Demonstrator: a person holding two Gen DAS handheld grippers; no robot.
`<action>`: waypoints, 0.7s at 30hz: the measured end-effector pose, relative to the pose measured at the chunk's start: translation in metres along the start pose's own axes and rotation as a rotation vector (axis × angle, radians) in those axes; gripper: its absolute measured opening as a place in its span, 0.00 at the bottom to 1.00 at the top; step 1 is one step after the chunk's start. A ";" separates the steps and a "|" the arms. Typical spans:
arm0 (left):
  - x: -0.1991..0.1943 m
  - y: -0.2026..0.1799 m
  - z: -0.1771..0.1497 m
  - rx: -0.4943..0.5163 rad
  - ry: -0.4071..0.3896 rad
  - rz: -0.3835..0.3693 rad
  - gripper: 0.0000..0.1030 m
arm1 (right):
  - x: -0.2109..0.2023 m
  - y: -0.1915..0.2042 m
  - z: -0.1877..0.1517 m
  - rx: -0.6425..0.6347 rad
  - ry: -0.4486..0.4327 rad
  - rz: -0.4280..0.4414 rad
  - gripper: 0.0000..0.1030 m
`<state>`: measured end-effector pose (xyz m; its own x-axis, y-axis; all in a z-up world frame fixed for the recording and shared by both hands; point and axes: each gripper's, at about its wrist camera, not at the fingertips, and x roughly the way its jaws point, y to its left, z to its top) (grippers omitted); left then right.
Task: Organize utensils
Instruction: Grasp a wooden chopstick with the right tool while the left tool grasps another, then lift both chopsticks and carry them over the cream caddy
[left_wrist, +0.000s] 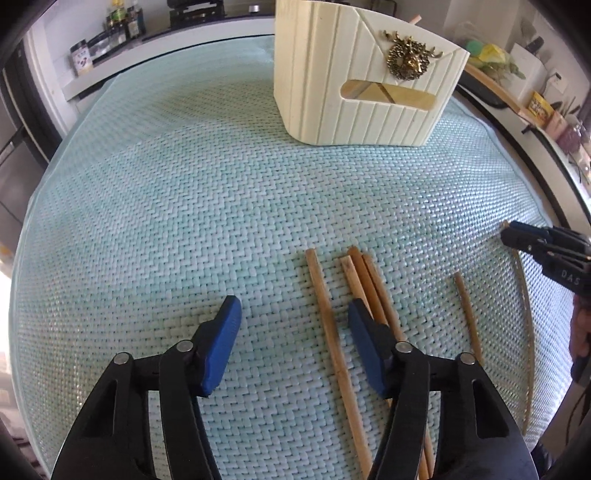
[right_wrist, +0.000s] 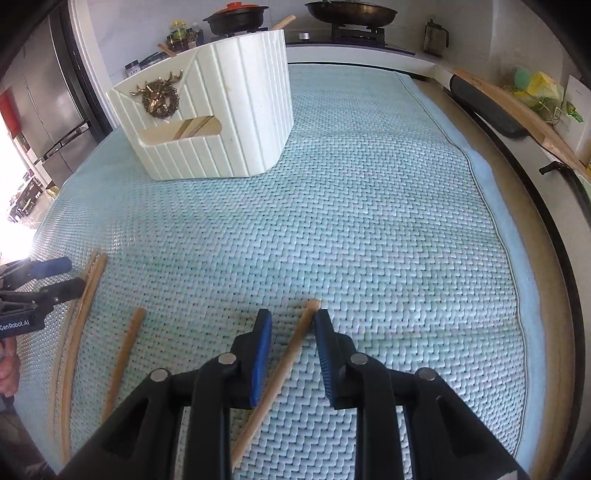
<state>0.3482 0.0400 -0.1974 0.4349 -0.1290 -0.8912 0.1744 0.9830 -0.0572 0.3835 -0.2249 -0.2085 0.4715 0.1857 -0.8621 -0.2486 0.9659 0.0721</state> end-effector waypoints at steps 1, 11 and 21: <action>0.001 -0.003 0.001 0.009 0.001 0.012 0.53 | 0.002 -0.001 0.003 0.004 0.005 0.003 0.24; 0.006 -0.001 0.011 -0.039 -0.015 -0.064 0.05 | 0.012 -0.008 0.027 0.032 0.011 0.017 0.08; -0.068 0.012 0.022 -0.054 -0.191 -0.108 0.04 | -0.056 -0.006 0.035 0.026 -0.172 0.140 0.07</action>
<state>0.3401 0.0580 -0.1278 0.5764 -0.2510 -0.7776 0.1833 0.9671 -0.1762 0.3881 -0.2350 -0.1429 0.5715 0.3439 -0.7450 -0.3009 0.9325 0.1997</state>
